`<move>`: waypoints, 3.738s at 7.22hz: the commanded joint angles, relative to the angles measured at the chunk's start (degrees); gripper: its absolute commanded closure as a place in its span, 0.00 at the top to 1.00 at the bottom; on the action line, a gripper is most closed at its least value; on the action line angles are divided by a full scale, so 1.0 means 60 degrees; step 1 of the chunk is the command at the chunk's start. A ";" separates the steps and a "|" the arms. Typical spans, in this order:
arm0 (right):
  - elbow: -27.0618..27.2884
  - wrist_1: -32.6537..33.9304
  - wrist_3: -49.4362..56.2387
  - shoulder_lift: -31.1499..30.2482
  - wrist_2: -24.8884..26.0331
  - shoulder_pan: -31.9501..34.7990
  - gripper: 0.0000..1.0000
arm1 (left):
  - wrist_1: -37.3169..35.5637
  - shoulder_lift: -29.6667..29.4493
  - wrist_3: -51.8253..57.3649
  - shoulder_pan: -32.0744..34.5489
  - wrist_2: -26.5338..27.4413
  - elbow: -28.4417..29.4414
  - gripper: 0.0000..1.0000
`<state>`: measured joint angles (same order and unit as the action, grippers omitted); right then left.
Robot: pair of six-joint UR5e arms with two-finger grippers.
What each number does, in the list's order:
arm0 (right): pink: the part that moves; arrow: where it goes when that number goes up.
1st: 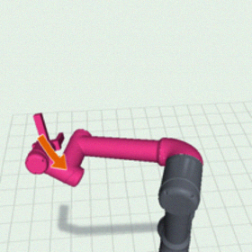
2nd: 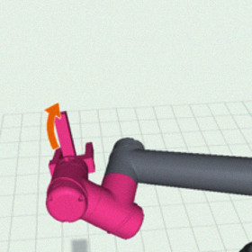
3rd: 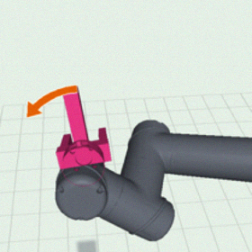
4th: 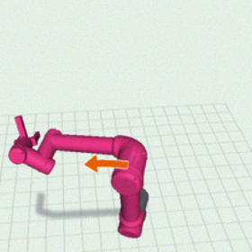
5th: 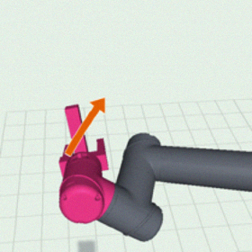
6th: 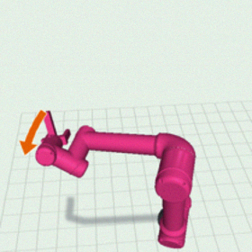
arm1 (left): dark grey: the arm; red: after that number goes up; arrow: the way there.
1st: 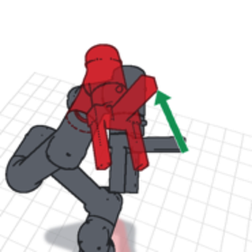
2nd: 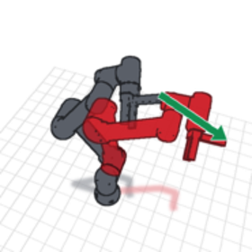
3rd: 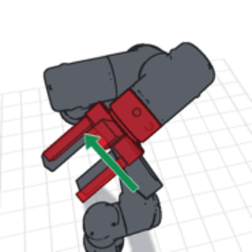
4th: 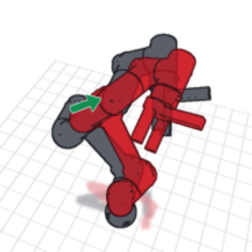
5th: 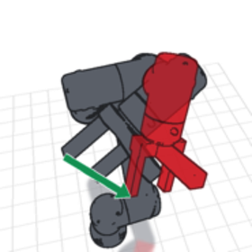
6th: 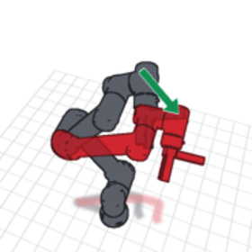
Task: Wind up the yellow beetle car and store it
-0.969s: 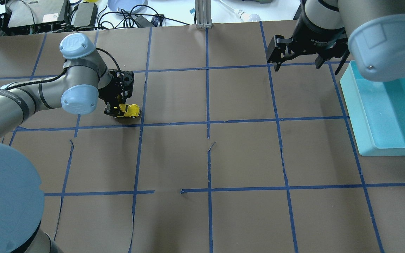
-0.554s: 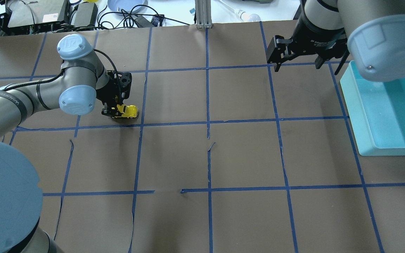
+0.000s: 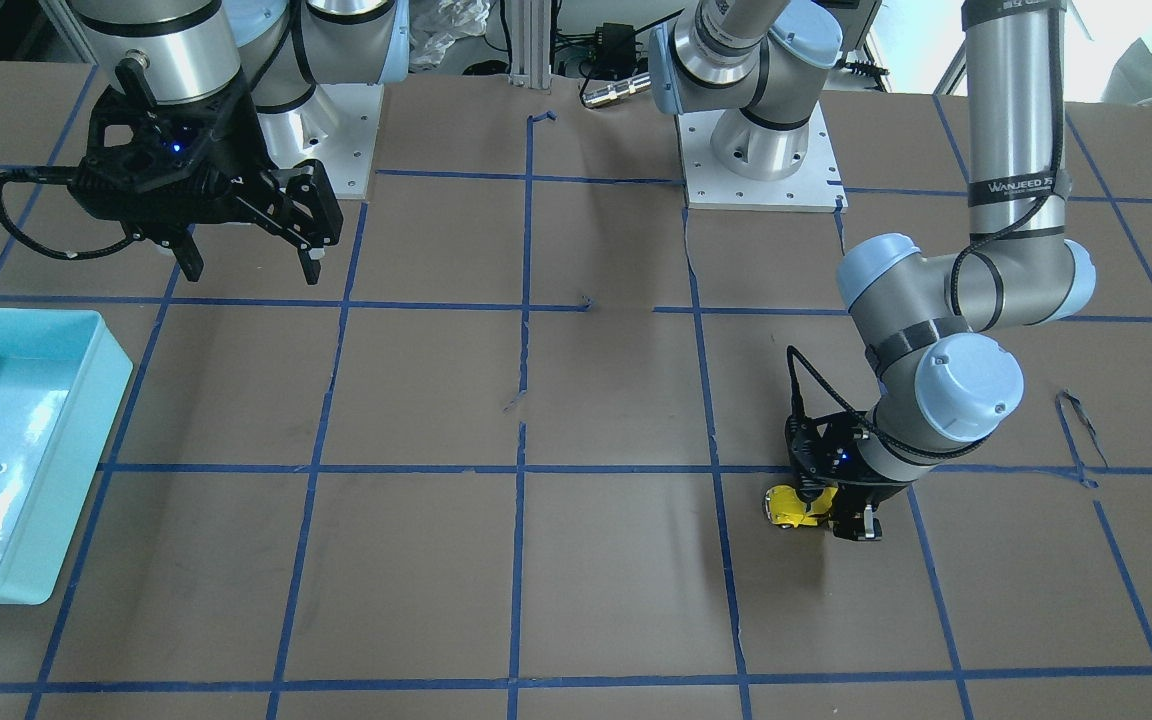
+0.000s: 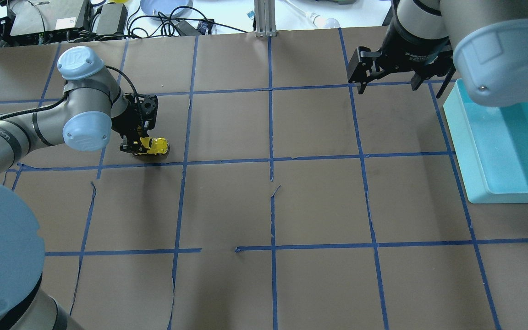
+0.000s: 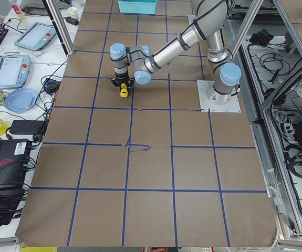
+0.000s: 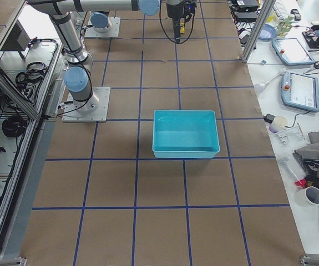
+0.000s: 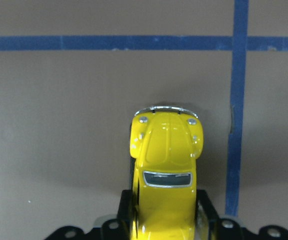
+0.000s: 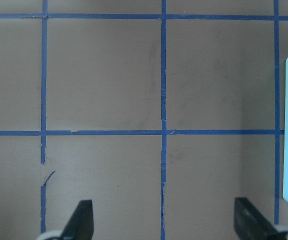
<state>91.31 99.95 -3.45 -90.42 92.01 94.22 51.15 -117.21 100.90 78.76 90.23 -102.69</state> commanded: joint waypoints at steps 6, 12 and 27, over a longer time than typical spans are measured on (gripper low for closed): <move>0.0015 -0.0003 0.0005 -0.0002 0.0002 0.0000 1.00 | -0.0072 0.0008 0.1346 -0.1231 -0.0008 -0.0024 0.07; 0.0015 -0.0017 0.0005 -0.0002 0.0002 0.0000 1.00 | -0.0072 0.0008 0.1537 -0.1452 0.0050 -0.0024 0.89; 0.0015 -0.0003 0.0005 0.0027 0.0002 0.0000 1.00 | 0.5313 0.3797 -1.3483 0.1946 0.0047 0.2609 1.00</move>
<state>91.49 99.86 -3.43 -90.41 91.98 94.22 78.61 -97.64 26.50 90.44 89.14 -89.39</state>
